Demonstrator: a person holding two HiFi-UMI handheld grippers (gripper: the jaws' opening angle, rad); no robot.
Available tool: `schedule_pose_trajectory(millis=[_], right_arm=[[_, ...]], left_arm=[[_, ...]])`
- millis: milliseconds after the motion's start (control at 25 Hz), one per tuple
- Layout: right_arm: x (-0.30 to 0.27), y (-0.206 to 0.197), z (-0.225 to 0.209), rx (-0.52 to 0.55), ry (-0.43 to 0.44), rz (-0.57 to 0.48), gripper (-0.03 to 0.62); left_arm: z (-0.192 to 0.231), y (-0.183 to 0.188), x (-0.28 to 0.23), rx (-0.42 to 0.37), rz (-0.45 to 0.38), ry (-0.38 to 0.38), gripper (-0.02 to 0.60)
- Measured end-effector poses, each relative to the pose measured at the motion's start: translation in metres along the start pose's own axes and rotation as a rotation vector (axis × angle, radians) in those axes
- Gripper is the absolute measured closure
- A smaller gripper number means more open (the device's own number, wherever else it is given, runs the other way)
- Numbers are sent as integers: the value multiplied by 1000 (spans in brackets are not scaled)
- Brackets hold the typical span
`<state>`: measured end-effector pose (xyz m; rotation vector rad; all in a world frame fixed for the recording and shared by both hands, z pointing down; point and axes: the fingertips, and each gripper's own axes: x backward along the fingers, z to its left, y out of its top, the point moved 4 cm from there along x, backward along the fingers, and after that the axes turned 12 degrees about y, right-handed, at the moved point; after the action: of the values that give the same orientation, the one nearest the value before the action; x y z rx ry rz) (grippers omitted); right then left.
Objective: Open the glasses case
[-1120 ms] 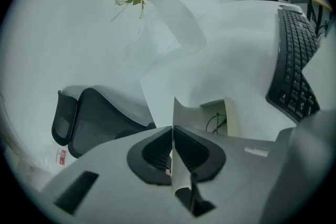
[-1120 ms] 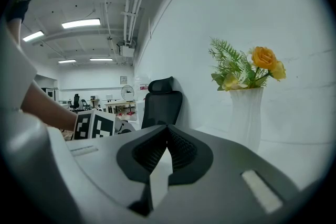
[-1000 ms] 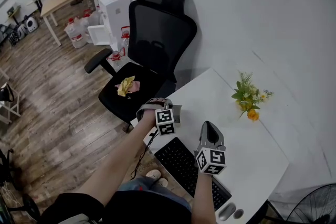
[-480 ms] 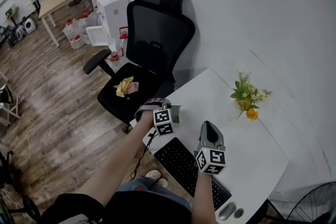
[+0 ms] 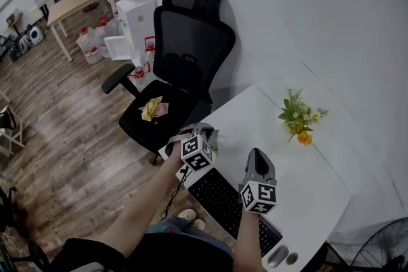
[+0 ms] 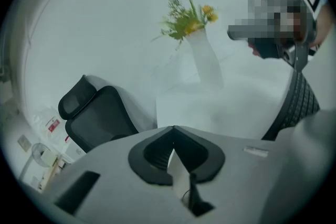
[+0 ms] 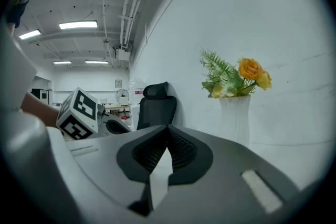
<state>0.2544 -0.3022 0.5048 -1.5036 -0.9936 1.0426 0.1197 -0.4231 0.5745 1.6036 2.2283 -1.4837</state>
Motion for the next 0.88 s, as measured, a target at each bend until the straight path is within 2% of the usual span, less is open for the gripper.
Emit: schedule_pose_trajectory(millis=[240, 520, 680, 760, 880], right_arm=[[34, 11, -14, 14, -108, -72, 583], [80, 24, -33, 18, -233, -139, 583], [96, 29, -35, 27, -271, -157, 583], [101, 29, -35, 30, -284, -163, 583], [105, 29, -34, 35, -303, -169, 585]], left_arm=[[1, 56, 31, 238, -176, -11, 572], [2, 116, 67, 517, -423, -79, 574], [3, 127, 82, 614, -513, -72, 574], [0, 124, 86, 644, -529, -74, 574], [-7, 114, 88, 648, -522, -78, 574]])
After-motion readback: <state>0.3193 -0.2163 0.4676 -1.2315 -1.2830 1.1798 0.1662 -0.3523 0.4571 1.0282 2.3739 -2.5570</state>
